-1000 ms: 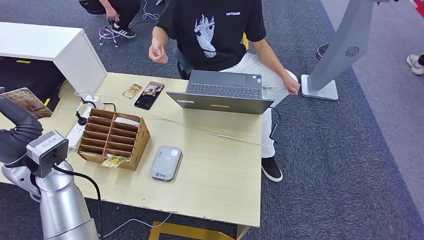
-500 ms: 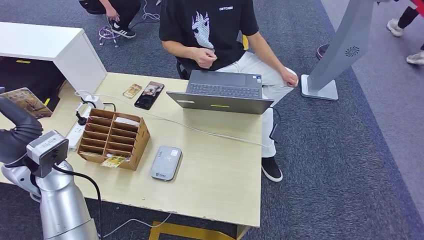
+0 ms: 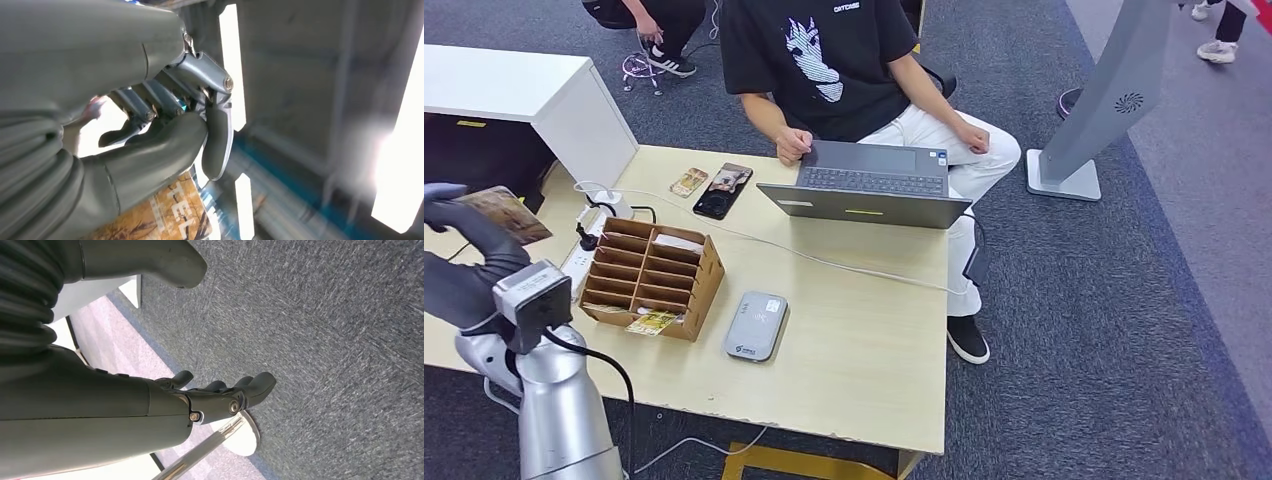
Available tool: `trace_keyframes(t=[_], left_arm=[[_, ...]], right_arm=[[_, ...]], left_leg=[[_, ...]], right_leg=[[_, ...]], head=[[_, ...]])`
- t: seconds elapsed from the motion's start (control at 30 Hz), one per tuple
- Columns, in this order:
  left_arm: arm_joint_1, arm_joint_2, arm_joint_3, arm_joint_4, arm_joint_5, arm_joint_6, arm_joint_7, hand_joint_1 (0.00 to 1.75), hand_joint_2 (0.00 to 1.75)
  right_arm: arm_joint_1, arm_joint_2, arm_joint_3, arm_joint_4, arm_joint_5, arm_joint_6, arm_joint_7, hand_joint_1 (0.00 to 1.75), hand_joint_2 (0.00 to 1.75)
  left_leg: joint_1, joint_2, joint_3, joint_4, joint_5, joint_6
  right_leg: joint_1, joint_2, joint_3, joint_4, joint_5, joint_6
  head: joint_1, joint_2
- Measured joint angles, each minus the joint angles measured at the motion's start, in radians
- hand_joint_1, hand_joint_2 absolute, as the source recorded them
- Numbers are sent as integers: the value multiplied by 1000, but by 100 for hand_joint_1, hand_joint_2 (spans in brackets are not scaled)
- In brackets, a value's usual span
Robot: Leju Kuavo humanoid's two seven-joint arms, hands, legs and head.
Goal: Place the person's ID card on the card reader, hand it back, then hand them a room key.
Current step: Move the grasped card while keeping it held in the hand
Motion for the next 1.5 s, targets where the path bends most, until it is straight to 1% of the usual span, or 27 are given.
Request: trace_keyframes(t=[0.13, 0.3, 0.63, 1.27, 1.5], left_arm=[[49, -28, 7, 97, 11, 0, -53, 175, 175], [80, -37, 11, 145, 16, 0, -55, 175, 175], [85, -38, 16, 178, 14, 0, -55, 175, 175], [86, -38, 22, 196, 17, 0, -56, 175, 175], [79, -40, 23, 252, 20, 0, -56, 175, 175]], right_arm=[[5, 0, 1, 0, -8, -8, -1, 0, 175], [12, 2, 3, 0, -8, -8, -3, 0, 175], [15, 2, 3, 0, -8, -7, -5, 0, 175], [15, 2, 4, 0, -8, -7, -5, 0, 175], [13, 2, 6, 0, 20, -6, -1, 0, 175]], left_leg=[[0, 0, -2, 0, 0, 0], [0, 1, -3, 0, 0, 0], [0, 2, -3, 0, 0, 0], [0, 2, -3, 0, 0, 0], [0, 2, -2, 0, 0, 0]], right_leg=[[0, 1, -1, 0, 0, 0], [0, 1, -2, 0, 0, 0], [0, 1, -2, 0, 0, 0], [0, 1, -2, 0, 0, 0], [0, 1, -2, 0, 0, 0]], head=[[1, 0], [1, 0], [1, 0], [0, 0], [0, 0]])
